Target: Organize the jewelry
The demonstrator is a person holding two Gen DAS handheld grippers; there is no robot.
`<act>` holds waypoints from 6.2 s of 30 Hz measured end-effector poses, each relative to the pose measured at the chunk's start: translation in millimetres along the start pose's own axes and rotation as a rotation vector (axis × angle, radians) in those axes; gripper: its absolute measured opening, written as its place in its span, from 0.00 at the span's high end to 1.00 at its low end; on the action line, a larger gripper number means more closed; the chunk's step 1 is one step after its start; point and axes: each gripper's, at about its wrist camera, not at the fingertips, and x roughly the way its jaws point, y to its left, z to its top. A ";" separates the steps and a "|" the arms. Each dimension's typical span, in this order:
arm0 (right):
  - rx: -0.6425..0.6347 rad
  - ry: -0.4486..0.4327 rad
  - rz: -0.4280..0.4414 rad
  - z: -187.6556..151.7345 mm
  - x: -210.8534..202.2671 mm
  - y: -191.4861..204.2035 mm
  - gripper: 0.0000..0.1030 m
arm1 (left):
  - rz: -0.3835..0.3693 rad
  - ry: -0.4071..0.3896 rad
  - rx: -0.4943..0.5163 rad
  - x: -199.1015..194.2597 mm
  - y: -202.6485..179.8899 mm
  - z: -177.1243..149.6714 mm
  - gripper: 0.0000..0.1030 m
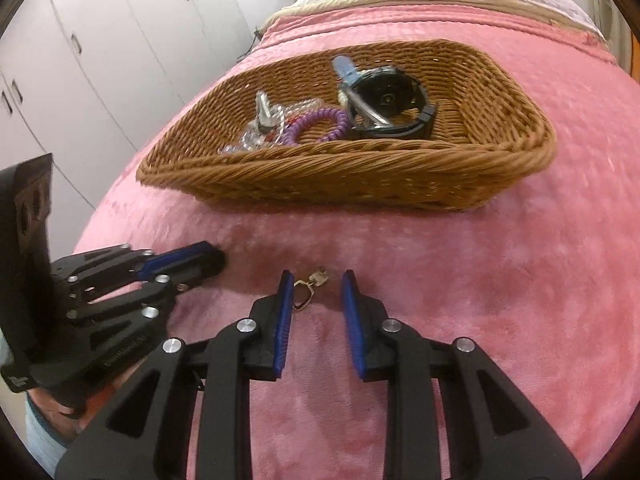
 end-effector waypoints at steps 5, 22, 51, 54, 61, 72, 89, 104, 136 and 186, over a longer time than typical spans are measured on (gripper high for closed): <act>-0.080 0.004 -0.087 2.3 4.3 17.0 0.78 | -0.011 -0.049 -0.107 -18.3 20.0 -14.7 0.89; -0.152 -0.096 -0.103 -6.6 -25.9 40.4 0.91 | -0.049 -0.150 -0.062 -44.2 4.9 -18.2 0.89; 0.026 -0.075 -0.116 160.6 23.5 -36.5 0.91 | -0.086 -0.184 -0.187 26.8 30.0 140.1 0.89; 0.034 -0.073 -0.120 159.0 24.9 -39.5 0.91 | -0.082 -0.172 -0.194 29.5 31.5 137.0 0.87; 0.040 -0.125 -0.114 154.1 -5.7 -35.1 0.61 | -0.092 -0.247 -0.187 -5.7 30.8 131.8 0.53; -0.046 -0.383 -0.093 61.9 -111.5 2.5 0.61 | -0.005 -0.475 -0.111 -119.1 -3.8 57.2 0.22; -0.116 -0.549 -0.234 -19.2 -99.3 16.1 0.58 | 0.400 -0.636 -0.093 -104.6 -34.9 -24.5 0.09; -0.108 -0.511 -0.208 -30.4 -85.2 11.8 0.46 | 0.410 -0.558 -0.094 -83.1 -35.1 -24.5 0.08; -0.112 -0.488 -0.250 -28.0 -78.8 14.2 0.39 | 0.382 -0.524 -0.139 -82.5 -27.2 -24.3 0.07; -0.109 -0.494 -0.249 -29.4 -83.4 12.2 0.39 | 0.383 -0.500 -0.134 -78.2 -29.1 -24.0 0.07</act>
